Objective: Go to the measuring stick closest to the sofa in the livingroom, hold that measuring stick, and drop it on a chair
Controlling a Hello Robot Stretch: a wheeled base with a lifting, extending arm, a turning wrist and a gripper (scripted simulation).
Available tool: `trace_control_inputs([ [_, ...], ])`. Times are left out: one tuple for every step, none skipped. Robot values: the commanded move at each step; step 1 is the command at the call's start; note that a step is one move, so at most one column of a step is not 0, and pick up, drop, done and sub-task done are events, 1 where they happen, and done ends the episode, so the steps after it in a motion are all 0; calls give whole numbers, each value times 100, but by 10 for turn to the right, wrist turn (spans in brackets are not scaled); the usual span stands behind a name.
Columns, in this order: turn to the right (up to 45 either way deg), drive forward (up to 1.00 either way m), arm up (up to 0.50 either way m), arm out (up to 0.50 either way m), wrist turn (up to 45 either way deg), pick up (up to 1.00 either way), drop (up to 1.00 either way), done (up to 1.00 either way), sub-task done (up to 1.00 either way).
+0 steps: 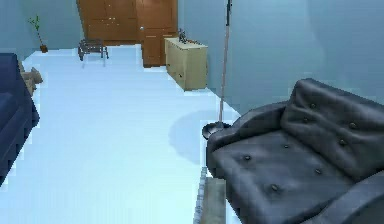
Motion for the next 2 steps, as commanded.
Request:
trace_control_inputs([
  [-150, 0, 0, 0, 0, 0, 0, 0, 0],
  [0, 100, 0, 0, 0, 0, 0, 0, 0],
])
